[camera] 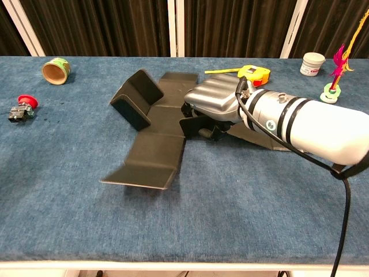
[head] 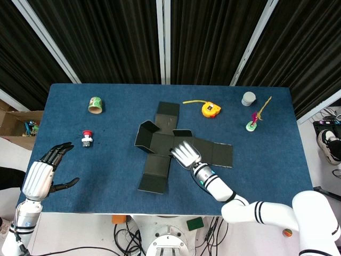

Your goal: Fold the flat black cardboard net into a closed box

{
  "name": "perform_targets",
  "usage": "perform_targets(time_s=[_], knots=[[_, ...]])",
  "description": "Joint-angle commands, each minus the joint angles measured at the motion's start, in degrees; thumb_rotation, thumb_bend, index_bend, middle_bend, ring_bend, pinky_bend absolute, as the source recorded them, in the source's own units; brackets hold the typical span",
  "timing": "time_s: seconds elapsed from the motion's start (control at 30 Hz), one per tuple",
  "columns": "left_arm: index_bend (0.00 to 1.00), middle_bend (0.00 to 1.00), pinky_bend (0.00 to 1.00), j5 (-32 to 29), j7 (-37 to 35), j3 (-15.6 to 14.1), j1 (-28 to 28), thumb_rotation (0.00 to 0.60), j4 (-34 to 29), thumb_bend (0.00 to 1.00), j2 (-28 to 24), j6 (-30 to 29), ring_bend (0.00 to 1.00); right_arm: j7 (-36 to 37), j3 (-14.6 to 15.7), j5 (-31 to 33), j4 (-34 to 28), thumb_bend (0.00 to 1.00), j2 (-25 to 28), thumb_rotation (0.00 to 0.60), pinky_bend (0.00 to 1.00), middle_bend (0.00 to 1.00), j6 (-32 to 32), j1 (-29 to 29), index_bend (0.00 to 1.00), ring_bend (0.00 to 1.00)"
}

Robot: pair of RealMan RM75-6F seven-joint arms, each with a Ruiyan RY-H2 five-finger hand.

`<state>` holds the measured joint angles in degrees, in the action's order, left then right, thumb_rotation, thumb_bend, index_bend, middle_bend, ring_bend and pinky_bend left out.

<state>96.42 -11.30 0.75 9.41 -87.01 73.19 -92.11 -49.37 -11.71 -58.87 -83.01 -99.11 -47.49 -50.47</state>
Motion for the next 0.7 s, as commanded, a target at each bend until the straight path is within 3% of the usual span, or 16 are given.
perform_targets(time_s=[0.03, 0.1, 0.17, 0.3, 0.4, 0.57, 0.7], knots=[[0.17, 0.14, 0.36, 0.2, -0.1, 0.0, 0.3, 0.6, 0.2, 0.05, 0.1, 0.4, 0.15, -5.3, -0.1, 6.5, -9.4, 0.21, 5.1, 0.6, 1.0, 0.33, -4.7, 0.8, 0.14, 0.81], [0.17, 0.14, 0.36, 0.2, -0.1, 0.0, 0.5, 0.6, 0.4, 0.05, 0.1, 0.6, 0.15, -5.0, 0.8, 5.8, -11.1, 0.15, 7.3, 0.6, 1.0, 0.22, -6.2, 1.5, 0.03, 0.78], [0.17, 0.14, 0.36, 0.1, -0.3, 0.1, 0.5, 0.6, 0.6, 0.05, 0.1, 0.8, 0.15, -3.5, 2.0, 4.5, -13.0, 0.09, 9.9, 0.6, 1.0, 0.16, -8.3, 3.2, 0.0, 0.75], [0.17, 0.14, 0.36, -0.3, -1.3, -0.1, 0.4, 0.6, 1.5, 0.05, 0.3, 1.0, 0.15, 0.9, 3.8, 3.7, -16.3, 0.04, 14.1, 0.6, 1.0, 0.19, -14.5, 8.2, 0.0, 0.75], [0.17, 0.14, 0.36, -0.3, -2.2, -0.2, 0.4, 0.6, 2.1, 0.05, 0.5, 1.2, 0.15, 4.0, 3.7, 9.4, -18.1, 0.02, 16.0, 0.6, 1.0, 0.21, -16.1, 11.0, 0.0, 0.75], [0.17, 0.14, 0.36, 0.5, -2.7, -0.4, 0.8, 0.6, 2.6, 0.05, 1.2, 1.1, 0.15, 7.3, 0.8, 24.5, -18.1, 0.0, 14.6, 0.6, 1.0, 0.12, -12.6, 10.3, 0.0, 0.75], [0.17, 0.14, 0.36, 1.2, -2.9, -0.5, 0.9, 0.6, 2.9, 0.05, 1.5, 0.8, 0.15, 9.4, -1.2, 28.7, -15.6, 0.0, 11.2, 0.6, 1.0, 0.09, -12.3, 8.4, 0.0, 0.75]])
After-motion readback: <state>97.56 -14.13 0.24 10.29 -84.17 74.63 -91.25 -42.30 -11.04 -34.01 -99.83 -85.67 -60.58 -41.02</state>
